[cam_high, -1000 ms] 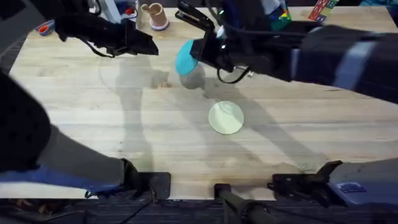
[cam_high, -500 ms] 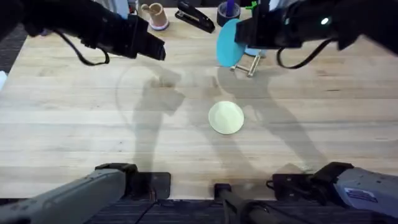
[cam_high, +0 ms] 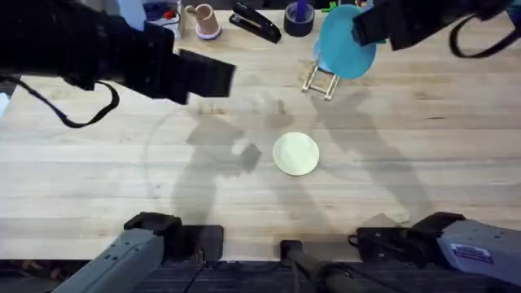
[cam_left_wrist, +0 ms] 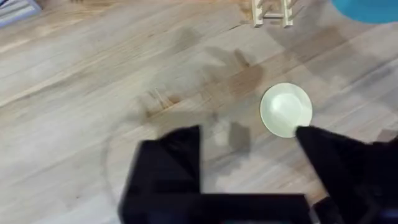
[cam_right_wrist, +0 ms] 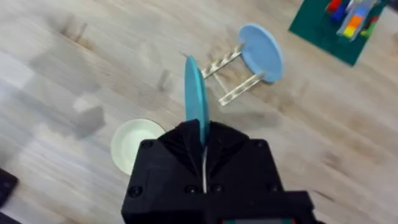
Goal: Pick up the plates from the table one by one and place each into a slot on the dish rack.
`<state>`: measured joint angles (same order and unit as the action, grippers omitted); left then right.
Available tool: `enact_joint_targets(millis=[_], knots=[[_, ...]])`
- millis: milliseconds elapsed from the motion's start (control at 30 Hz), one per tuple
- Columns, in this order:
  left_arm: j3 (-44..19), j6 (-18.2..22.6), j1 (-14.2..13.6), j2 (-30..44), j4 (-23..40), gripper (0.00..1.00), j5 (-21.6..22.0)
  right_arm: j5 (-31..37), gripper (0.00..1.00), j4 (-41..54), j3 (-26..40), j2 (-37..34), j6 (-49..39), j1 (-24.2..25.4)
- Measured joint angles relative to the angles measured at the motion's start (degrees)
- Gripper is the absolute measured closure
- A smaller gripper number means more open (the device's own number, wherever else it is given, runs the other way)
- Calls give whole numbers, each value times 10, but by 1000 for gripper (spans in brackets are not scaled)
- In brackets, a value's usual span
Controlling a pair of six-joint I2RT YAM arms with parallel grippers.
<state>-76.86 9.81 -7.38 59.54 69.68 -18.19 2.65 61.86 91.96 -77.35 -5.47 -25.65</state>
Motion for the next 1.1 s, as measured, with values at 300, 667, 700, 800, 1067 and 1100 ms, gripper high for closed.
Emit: enact_joint_targets(millis=[300,667,700,800,1067,1100], knots=[[0,-4,0,2,0,6,3,4,971,2,12,0,-120,8],[0,-4,0,2,0,6,3,4,972,0,12,0,-285,8],[0,-4,0,2,0,6,3,4,972,0,12,0,-293,8],[0,-4,0,2,0,5,3,4,973,0,12,0,-307,8],[0,-4,0,2,0,6,3,6,973,2,42,-7,-308,8],[0,-4,0,2,0,3,3,6,973,2,53,-11,-308,10]])
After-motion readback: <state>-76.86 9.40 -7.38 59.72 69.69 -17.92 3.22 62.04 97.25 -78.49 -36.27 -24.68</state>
